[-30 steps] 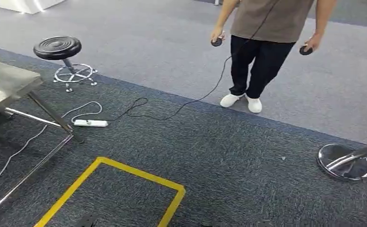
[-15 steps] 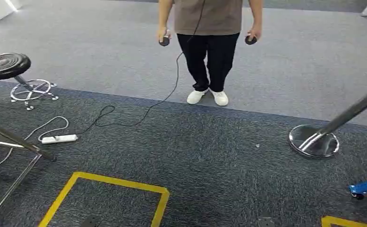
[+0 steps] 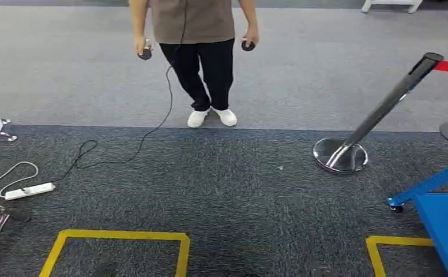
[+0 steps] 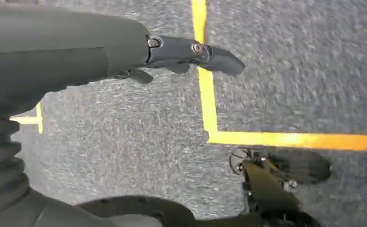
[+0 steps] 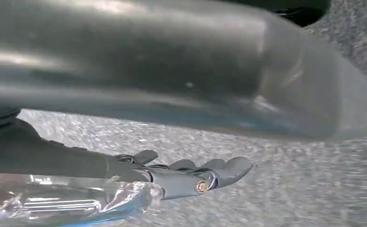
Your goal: Take the parts from the cabinet and place them on the table.
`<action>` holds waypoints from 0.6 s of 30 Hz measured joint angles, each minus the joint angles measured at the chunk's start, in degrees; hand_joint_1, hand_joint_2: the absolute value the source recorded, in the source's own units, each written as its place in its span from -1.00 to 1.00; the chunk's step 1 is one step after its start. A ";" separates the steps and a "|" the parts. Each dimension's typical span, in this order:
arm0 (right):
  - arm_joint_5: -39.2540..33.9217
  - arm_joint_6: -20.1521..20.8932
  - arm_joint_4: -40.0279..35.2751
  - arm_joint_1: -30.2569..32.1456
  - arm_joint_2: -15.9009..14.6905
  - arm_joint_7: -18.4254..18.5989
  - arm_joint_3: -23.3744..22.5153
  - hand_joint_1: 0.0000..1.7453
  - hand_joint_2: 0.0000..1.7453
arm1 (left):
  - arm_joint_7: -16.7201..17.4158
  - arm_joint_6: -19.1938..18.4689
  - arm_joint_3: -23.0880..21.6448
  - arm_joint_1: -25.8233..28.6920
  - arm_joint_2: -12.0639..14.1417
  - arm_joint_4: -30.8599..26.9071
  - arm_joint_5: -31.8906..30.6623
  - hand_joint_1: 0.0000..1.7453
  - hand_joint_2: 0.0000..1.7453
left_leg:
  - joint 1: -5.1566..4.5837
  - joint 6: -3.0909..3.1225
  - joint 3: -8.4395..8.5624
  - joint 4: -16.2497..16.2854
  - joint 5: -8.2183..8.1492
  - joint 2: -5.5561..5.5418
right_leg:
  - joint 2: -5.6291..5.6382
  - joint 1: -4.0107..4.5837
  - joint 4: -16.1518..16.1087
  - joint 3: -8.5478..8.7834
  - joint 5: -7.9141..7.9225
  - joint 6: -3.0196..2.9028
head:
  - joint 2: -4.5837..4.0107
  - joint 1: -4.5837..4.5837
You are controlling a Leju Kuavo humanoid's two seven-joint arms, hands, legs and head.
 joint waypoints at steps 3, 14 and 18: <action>0.02 0.02 0.00 -0.29 0.07 0.00 0.00 -1.00 -1.00 | -0.02 0.00 0.02 -0.02 0.15 0.00 0.00 -1.00 1.00 | -0.34 -1.23 0.89 0.18 -1.10 1.86 | -4.22 0.25 -12.68 7.65 3.73 0.17 | 0.00 0.04; 0.26 -0.48 0.00 -0.38 0.13 -0.44 -0.11 -1.00 -1.00 | -0.06 0.00 -0.05 0.04 0.00 0.00 0.02 -1.00 1.00 | -0.05 -2.10 -8.37 18.68 -8.85 -2.90 | 3.43 0.39 -13.21 7.10 4.22 -3.54 | 0.00 -0.66; 0.30 -0.50 0.00 -0.40 0.17 -0.50 -0.15 -1.00 -1.00 | -0.06 0.00 -0.05 -0.06 0.04 0.00 0.02 -1.00 1.00 | 0.00 -1.16 -2.03 3.33 0.62 -7.83 | 6.73 0.08 -13.22 7.14 4.54 -3.02 | 0.00 -0.66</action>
